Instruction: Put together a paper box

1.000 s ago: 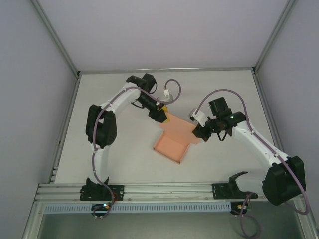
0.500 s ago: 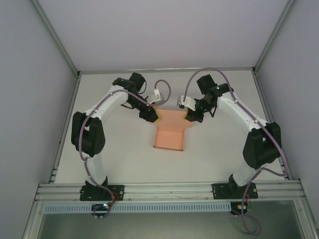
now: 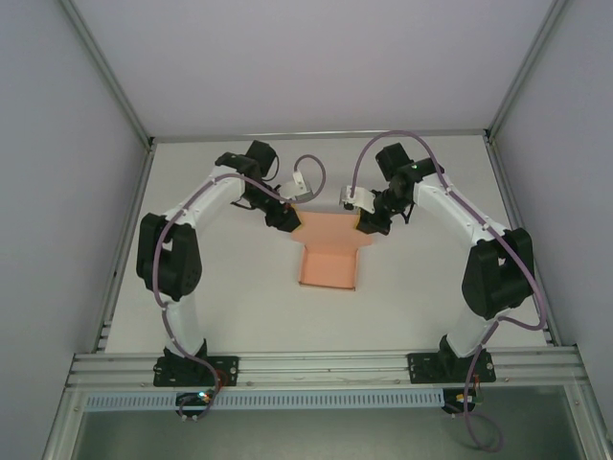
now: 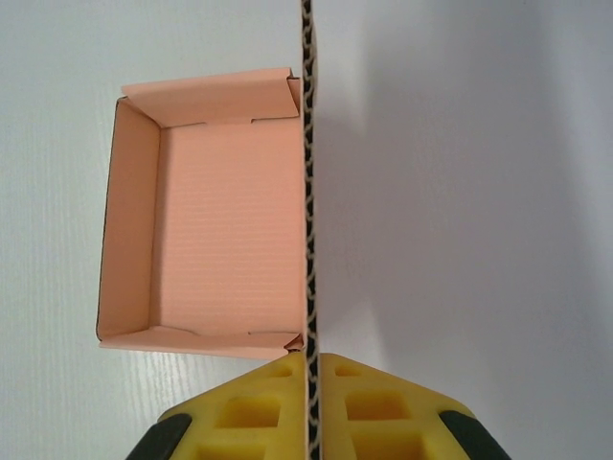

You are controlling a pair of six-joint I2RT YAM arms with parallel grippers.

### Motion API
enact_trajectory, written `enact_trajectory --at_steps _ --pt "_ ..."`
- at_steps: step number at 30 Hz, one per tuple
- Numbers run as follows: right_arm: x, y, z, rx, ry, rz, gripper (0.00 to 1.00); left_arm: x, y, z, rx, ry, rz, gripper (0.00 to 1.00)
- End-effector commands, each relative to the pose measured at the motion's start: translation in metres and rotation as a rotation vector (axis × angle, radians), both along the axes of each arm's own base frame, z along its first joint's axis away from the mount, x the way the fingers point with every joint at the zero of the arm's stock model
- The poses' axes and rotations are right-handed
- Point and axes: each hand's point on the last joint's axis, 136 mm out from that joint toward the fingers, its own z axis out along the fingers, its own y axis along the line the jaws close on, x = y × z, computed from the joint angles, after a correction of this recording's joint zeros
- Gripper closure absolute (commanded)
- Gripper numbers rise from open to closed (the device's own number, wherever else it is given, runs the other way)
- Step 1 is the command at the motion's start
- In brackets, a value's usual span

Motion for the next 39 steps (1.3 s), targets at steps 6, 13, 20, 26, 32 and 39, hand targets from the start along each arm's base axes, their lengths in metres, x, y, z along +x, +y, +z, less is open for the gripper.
enact_trajectory --at_steps 6,13,20,26,32,39 --pt "0.002 0.0 0.003 0.021 -0.009 0.002 0.88 -0.009 -0.004 -0.009 0.004 0.053 -0.015 0.8" --pt "0.0 -0.014 -0.007 0.027 0.006 -0.087 0.59 0.009 0.001 -0.021 0.063 -0.02 0.067 1.0" --pt "-0.002 -0.031 -0.018 0.0 0.037 -0.154 0.66 0.007 -0.001 -0.013 0.05 -0.075 0.065 1.0" --pt "0.003 -0.026 -0.023 0.017 0.076 -0.167 0.73 0.005 -0.005 -0.013 0.062 -0.095 0.064 1.0" --pt "-0.001 -0.022 -0.025 0.039 0.125 -0.162 0.81 0.008 -0.007 -0.011 0.058 -0.117 0.085 1.0" --pt "-0.001 -0.019 -0.03 0.05 0.168 -0.169 0.89 0.014 -0.009 -0.001 0.022 -0.168 0.135 1.0"
